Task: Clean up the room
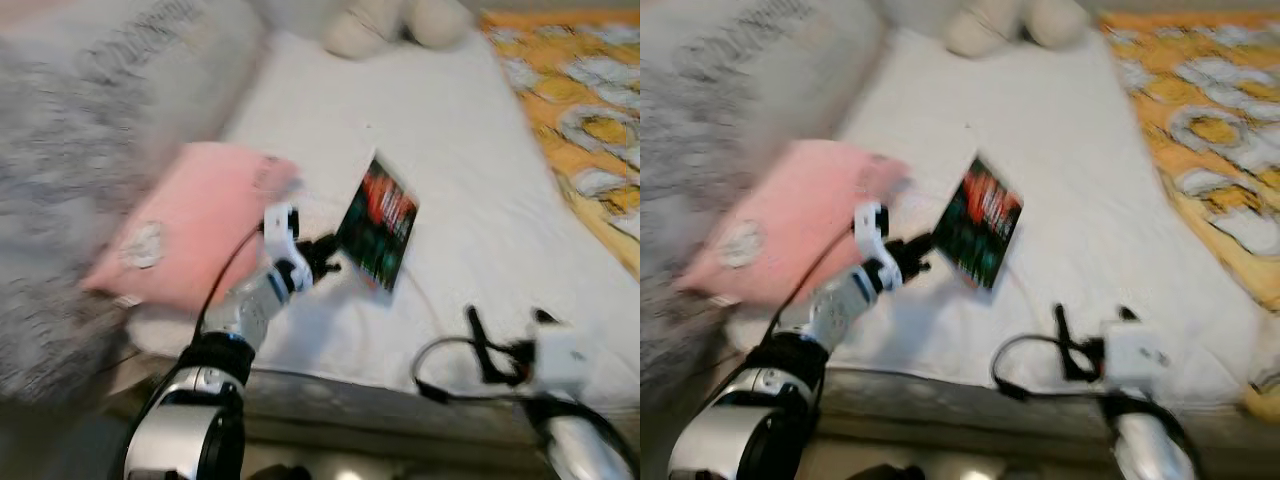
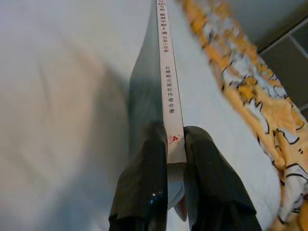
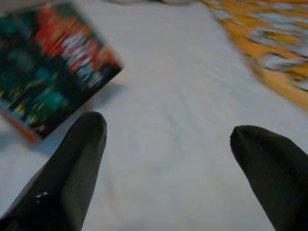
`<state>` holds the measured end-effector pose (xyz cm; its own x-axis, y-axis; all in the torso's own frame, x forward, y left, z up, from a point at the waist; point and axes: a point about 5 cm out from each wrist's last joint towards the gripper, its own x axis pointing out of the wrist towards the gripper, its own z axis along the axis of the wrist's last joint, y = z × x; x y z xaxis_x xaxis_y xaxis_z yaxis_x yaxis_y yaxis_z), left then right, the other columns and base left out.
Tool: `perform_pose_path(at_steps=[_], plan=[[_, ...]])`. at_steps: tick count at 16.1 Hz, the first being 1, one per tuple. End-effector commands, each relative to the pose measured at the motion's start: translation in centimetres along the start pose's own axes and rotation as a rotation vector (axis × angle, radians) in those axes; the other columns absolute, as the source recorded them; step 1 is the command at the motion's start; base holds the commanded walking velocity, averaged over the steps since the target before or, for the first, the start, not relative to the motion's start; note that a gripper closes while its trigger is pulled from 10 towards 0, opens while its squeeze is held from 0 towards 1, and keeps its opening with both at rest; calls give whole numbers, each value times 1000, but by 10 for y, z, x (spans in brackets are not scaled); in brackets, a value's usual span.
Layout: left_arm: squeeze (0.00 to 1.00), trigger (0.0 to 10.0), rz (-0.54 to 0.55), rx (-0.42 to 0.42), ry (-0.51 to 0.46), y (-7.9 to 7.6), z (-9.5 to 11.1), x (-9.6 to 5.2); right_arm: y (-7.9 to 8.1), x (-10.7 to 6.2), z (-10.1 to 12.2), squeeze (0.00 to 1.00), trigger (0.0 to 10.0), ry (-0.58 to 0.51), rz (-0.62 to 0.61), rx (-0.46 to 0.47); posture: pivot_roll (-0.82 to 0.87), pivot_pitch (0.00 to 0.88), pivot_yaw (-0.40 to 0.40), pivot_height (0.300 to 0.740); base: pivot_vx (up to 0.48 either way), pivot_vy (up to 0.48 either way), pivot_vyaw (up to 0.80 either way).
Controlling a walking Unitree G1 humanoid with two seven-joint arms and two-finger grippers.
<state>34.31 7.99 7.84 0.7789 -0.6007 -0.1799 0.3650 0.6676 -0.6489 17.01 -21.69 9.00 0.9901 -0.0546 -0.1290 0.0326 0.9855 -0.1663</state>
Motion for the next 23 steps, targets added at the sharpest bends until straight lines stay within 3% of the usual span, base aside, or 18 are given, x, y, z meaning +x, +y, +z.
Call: perform_pose_path(at_steps=[1, 2, 3, 8, 11, 15, 16, 18, 20, 23], plan=[[0, 10000, 45, -21, -78, 11, 16, -5, -6, -6, 11, 0, 10000, -26, -2, 10, -376, 191, 108, 740, 0, 0, 0], [0, 10000, 125, -44, -75, 29, 11, -15, -12, -23, 13, 0, 10000, -9, 14, 33, -394, 219, 96, 740, 0, 0, 0], [0, 10000, 179, -45, -88, 41, 11, -23, -13, -26, 14, 0, 10000, -11, 27, 48, -398, 228, 94, 740, 0, 0, 0], [0, 10000, 345, -10, -220, 77, 39, -54, -4, -26, 19, 0, 10000, 11, 119, 50, -354, 240, 83, 740, 0, 0, 0], [0, 10000, 428, 67, -232, 90, 46, -68, 5, -24, 22, 0, 10000, -6, 198, 103, -346, 243, 80, 740, 0, 0, 0], [0, 10000, 457, 116, -275, 92, 50, -73, 11, -25, 15, 0, 10000, 27, 305, 76, -326, 245, 77, 740, 0, 0, 0], [1000, 10000, 473, 138, -250, 94, 45, -73, 12, -24, 14, 0, 10000, 33, 312, 77, -322, 245, 76, 740, 0, 0, 0], [1000, 10000, 507, 184, -211, 96, 42, -75, 14, -24, 14, 0, 10000, 36, 323, 80, -320, 243, 76, 740, 0, 0, 0], [1000, 10000, 497, 299, -151, 94, 44, -74, 15, -24, 12, 0, 10000, 43, 325, 78, -319, 239, 80, 740, 0, 0, 0], [1000, 10000, 446, 446, -138, 85, 56, -69, 17, -24, 11, 0, 10000, 46, 326, 81, -312, 235, 86, 740, 0, 0, 0]])
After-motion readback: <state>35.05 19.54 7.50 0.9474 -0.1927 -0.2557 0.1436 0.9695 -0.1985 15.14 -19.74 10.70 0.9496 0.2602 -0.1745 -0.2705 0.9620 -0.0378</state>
